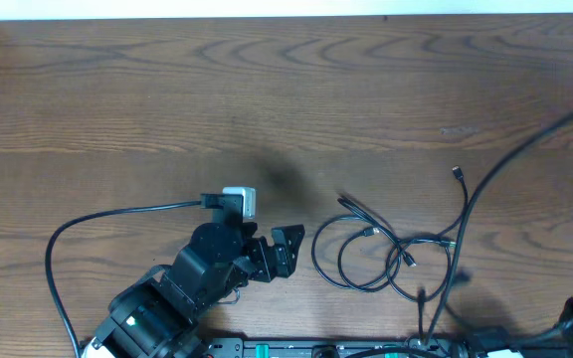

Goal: Untangle cables
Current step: 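Carry the separated cable to the far right with the right gripper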

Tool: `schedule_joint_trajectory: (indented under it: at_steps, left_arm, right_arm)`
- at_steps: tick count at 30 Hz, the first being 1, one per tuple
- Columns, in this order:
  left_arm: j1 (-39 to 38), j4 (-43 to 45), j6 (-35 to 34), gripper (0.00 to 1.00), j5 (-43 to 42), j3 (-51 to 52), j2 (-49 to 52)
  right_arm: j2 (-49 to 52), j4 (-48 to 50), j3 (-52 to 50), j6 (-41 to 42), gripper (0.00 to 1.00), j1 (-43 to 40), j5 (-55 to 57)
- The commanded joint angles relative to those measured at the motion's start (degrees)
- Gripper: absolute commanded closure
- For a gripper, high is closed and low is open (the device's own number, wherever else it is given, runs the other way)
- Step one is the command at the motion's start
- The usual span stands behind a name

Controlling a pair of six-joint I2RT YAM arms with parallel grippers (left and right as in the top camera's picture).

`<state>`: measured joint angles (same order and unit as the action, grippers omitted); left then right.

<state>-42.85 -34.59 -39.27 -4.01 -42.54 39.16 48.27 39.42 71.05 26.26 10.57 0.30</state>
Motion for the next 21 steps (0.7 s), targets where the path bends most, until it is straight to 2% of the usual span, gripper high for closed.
schedule_joint_trajectory:
  at_steps: [1,4,8,14,18,21]
  left_arm:
    - [0.0,-0.59,-0.48,0.06,-1.6,-0.83,-0.31]
    - [0.0,-1.86,-0.48,0.06,-1.6,-0.83,-0.31]
    - [0.02,-3.87,-0.46,0.06,-1.57,-0.83,-0.31]
    - [0.02,-5.09,-0.46,0.06,-1.55,-0.83,-0.31]
    - [0.02,-5.07,-0.46,0.06,-1.57,-0.83,-0.31]
    - [0.02,-5.07,-0.46,0.06,-1.57,-0.83,-0.31]
  right_arm:
    - [5.86,-5.05,8.31,-3.69,0.99,-0.46,0.55]
    - [10.86,-14.8,17.09,-11.78,0.99,-0.48,0.76]
    - [18.08,-31.78,30.32,-26.62,0.99,-0.48,4.87]
    - [28.35,-53.37,45.38,-51.19,0.99,-0.55,21.79]
    - [32.33,-56.78,47.12,-64.61,0.99,-2.27,36.83]
    - [34.62,-58.86,47.12,-65.51,0.99,-6.62,43.25]
